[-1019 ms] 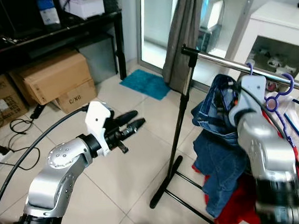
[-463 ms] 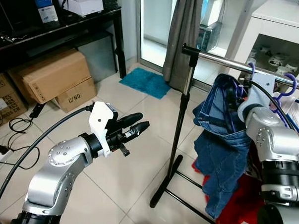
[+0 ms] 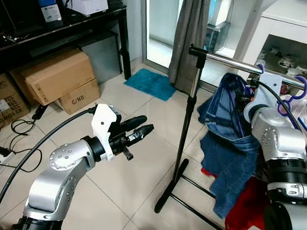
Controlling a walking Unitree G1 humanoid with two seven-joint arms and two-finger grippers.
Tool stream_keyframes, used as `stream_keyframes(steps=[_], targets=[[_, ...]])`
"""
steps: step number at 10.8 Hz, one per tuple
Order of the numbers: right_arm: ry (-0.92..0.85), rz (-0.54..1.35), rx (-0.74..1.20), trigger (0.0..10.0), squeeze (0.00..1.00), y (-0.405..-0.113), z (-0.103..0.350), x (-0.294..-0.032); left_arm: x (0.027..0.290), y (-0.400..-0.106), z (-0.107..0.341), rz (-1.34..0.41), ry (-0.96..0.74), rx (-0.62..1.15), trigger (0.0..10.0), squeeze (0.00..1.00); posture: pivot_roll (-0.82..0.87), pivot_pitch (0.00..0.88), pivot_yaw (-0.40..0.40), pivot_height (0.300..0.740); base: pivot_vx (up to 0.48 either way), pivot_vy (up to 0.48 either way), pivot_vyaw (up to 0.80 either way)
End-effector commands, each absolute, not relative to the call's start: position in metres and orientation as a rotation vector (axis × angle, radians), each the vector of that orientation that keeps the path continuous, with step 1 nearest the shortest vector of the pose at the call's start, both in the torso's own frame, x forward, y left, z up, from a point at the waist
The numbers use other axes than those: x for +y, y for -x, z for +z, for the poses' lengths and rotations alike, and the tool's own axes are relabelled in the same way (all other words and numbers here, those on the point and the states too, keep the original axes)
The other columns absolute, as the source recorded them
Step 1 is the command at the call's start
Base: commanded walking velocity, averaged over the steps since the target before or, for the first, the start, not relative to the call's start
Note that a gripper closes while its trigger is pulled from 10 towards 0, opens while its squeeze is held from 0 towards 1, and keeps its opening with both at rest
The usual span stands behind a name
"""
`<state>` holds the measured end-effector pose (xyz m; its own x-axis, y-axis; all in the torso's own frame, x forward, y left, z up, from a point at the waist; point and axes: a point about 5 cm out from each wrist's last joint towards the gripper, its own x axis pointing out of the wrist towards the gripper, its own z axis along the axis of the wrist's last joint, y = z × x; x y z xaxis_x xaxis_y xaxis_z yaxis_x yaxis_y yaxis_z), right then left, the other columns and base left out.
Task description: Hang hanger
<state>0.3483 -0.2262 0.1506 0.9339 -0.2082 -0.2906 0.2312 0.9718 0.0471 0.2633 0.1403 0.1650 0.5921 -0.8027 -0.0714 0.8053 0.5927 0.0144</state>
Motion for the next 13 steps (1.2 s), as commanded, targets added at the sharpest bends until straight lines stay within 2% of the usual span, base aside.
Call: stream_keyframes(steps=[1,8,10,13], targets=[[-0.087,-0.220,0.273,0.0,0.00,-0.352,0.156,-0.229,0.139,-0.264,0.168,-0.953,-0.062,0.053,10.0,0.00,-0.12,0.000,-0.035,0.740,0.000,0.000,0.00],[-0.083,-0.214,0.256,0.0,0.00,-0.354,0.158,-0.231,0.137,-0.270,0.165,-0.922,-0.074,0.064,10.0,0.00,-0.13,0.000,-0.028,0.740,0.000,0.000,0.00],[-0.083,-0.210,0.249,0.0,0.00,-0.352,0.159,-0.229,0.133,-0.269,0.166,-0.972,-0.054,0.062,10.0,0.00,-0.17,0.000,-0.005,0.740,0.000,0.000,0.00],[-0.079,-0.149,0.119,0.0,0.00,-0.338,0.187,-0.222,0.136,-0.278,0.165,-0.917,-0.052,0.025,10.0,0.00,-0.22,0.000,0.020,0.740,0.000,0.000,0.00]])
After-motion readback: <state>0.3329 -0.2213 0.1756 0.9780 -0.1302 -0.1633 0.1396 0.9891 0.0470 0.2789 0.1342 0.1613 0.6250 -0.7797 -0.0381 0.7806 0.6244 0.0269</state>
